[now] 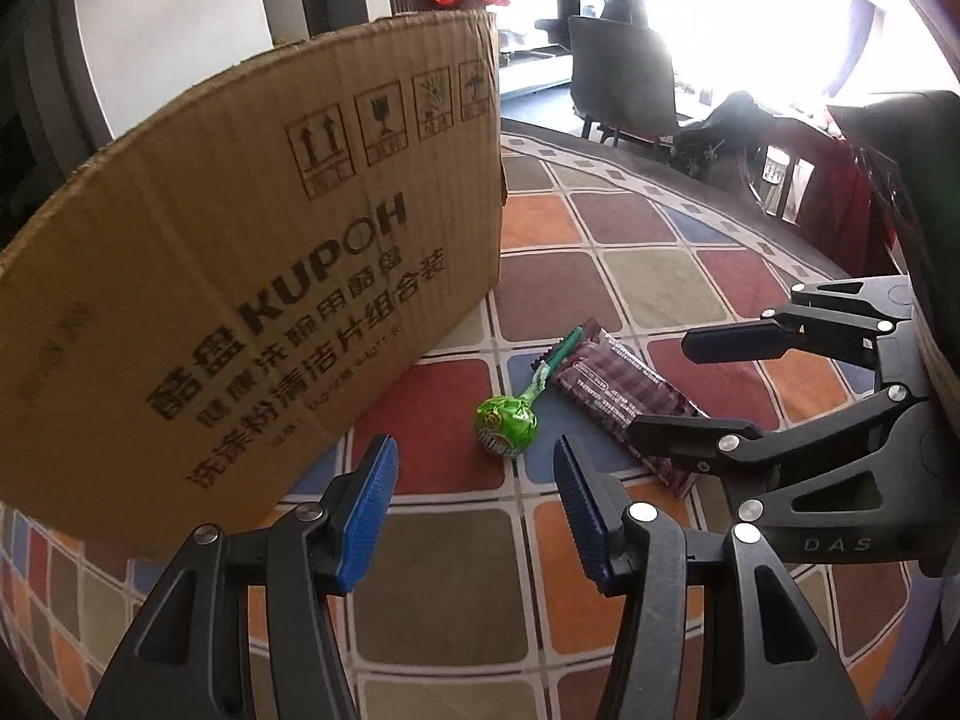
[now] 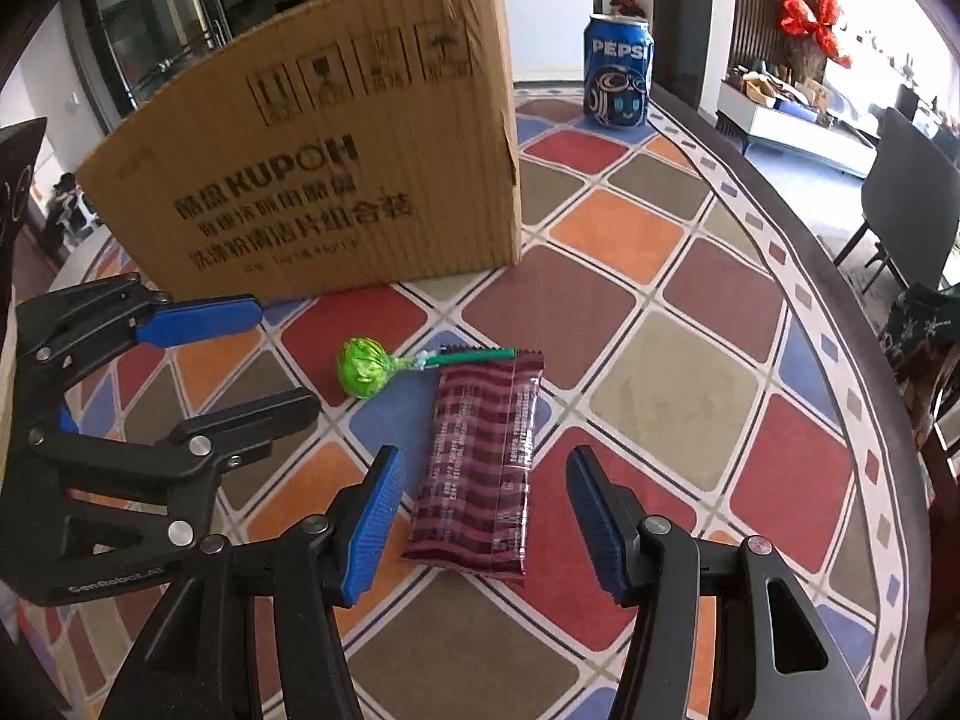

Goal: Organize snacks
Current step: 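Move both open tools back toward the last two snacks, then grasp the green lollipop with the left tool while the right tool grasps the striped maroon bar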

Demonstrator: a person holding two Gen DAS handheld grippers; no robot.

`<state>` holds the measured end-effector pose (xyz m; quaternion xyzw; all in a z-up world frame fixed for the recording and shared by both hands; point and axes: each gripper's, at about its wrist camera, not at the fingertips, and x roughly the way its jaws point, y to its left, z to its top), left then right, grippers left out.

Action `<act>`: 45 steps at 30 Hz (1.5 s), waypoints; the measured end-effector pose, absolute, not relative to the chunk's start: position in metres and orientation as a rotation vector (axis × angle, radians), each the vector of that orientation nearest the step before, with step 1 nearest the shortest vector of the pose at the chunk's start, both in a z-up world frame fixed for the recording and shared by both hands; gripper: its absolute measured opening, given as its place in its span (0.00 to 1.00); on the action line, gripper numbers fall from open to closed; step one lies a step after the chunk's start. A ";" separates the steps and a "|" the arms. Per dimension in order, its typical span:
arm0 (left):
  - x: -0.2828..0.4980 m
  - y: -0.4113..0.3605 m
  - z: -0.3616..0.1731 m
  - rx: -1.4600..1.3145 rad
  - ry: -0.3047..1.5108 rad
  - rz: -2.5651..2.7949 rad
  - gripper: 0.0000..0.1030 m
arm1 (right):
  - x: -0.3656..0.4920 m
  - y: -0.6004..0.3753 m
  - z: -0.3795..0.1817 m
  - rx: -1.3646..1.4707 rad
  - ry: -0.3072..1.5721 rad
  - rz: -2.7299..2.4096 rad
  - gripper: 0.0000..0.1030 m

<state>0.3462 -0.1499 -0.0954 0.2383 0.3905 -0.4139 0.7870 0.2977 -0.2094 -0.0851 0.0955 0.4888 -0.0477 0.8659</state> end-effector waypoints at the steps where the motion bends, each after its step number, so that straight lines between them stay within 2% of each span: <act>1: 0.348 -0.150 -0.097 0.508 0.844 -0.898 0.51 | 0.298 -0.210 -0.087 0.201 1.026 -0.104 0.55; 10: 0.360 -0.157 -0.110 0.469 0.874 -0.928 0.48 | 0.299 -0.211 -0.094 0.205 1.040 -0.113 0.55; 13: 0.364 -0.159 -0.113 0.450 0.891 -0.927 0.43 | 0.304 -0.210 -0.096 0.208 1.046 -0.100 0.55; 20: 0.365 -0.166 -0.118 0.422 0.910 -0.942 0.24 | 0.306 -0.211 -0.097 0.204 1.029 -0.100 0.55; 36: 0.338 -0.130 -0.104 0.287 0.901 -0.653 0.24 | 0.320 -0.208 -0.099 0.169 1.006 -0.117 0.55; 38: 0.333 -0.125 -0.103 0.267 0.901 -0.614 0.24 | 0.319 -0.206 -0.099 0.147 1.007 -0.124 0.52; 39: 0.331 -0.120 -0.103 0.254 0.902 -0.597 0.24 | 0.319 -0.205 -0.099 0.129 1.006 -0.132 0.47; 45: 0.320 -0.098 -0.100 0.141 0.934 -0.501 0.24 | 0.315 -0.207 -0.098 0.139 0.992 -0.117 0.39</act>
